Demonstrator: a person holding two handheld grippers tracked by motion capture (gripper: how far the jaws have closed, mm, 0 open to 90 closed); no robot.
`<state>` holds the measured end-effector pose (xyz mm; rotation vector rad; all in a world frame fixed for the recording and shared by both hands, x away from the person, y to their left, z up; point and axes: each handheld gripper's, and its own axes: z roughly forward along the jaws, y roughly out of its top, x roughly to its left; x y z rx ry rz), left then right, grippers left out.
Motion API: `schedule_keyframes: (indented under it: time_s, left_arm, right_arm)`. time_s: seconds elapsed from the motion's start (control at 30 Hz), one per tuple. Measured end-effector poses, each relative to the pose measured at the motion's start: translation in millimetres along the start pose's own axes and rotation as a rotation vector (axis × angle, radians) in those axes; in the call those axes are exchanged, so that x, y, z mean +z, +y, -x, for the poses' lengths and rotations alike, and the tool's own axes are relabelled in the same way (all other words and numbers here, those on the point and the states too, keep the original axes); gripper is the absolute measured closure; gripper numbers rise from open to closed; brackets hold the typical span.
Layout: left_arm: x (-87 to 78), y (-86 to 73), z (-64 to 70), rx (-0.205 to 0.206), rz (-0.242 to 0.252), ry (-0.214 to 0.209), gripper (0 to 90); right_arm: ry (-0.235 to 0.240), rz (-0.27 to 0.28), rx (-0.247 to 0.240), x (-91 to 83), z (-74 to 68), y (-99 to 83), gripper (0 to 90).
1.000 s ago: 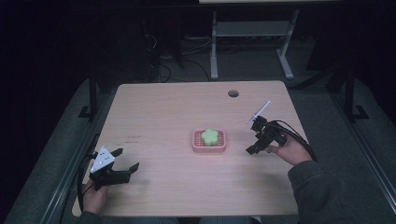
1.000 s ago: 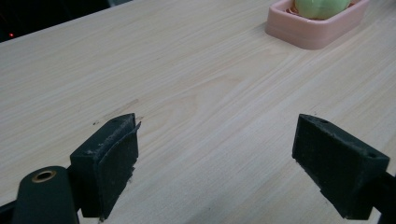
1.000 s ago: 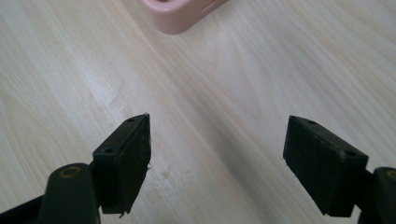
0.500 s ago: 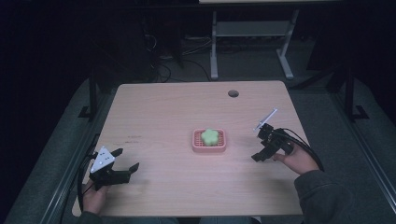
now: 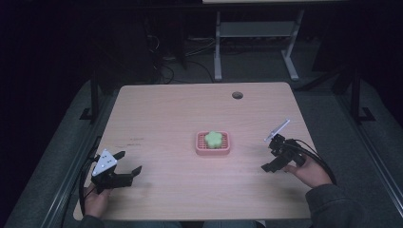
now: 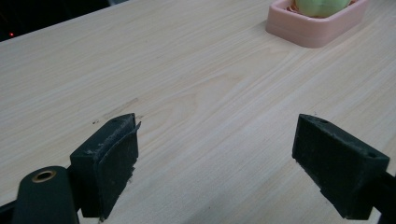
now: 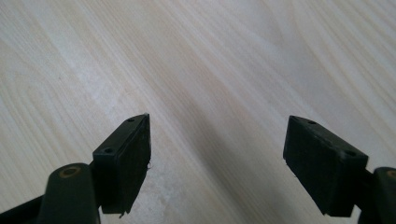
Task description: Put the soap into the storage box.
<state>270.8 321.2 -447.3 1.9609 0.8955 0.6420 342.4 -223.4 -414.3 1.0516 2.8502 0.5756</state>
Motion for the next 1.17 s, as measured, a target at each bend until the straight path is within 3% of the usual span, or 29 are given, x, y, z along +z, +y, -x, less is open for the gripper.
schedule_keyframes:
  time_s: [0.4,0.87,0.93,1.0,1.17]
  left_arm:
    - [0.8,-0.8,0.6,0.010,-0.004,-0.001,14.1]
    - [0.3,-0.1,1.5,0.002,0.006,-0.002,14.2]
    - [-0.1,0.3,0.6,0.021,-0.002,-0.002,14.1]
    - [1.3,0.0,1.9,0.006,0.011,-0.002,14.2]
    - [-3.8,3.0,2.3,0.038,0.049,-0.017,14.1]
  right_arm:
    - [0.000,0.028,0.009,0.7,-4.3,-19.8,22.9]
    - [-0.003,0.060,0.060,4.4,-8.2,-52.4,22.9]
    - [-0.007,0.071,0.063,3.9,-9.5,-56.1,22.9]
    - [-0.013,0.085,0.069,3.6,-11.3,-60.2,22.8]
    - [-0.029,0.101,0.071,5.8,-17.5,-70.2,22.7]
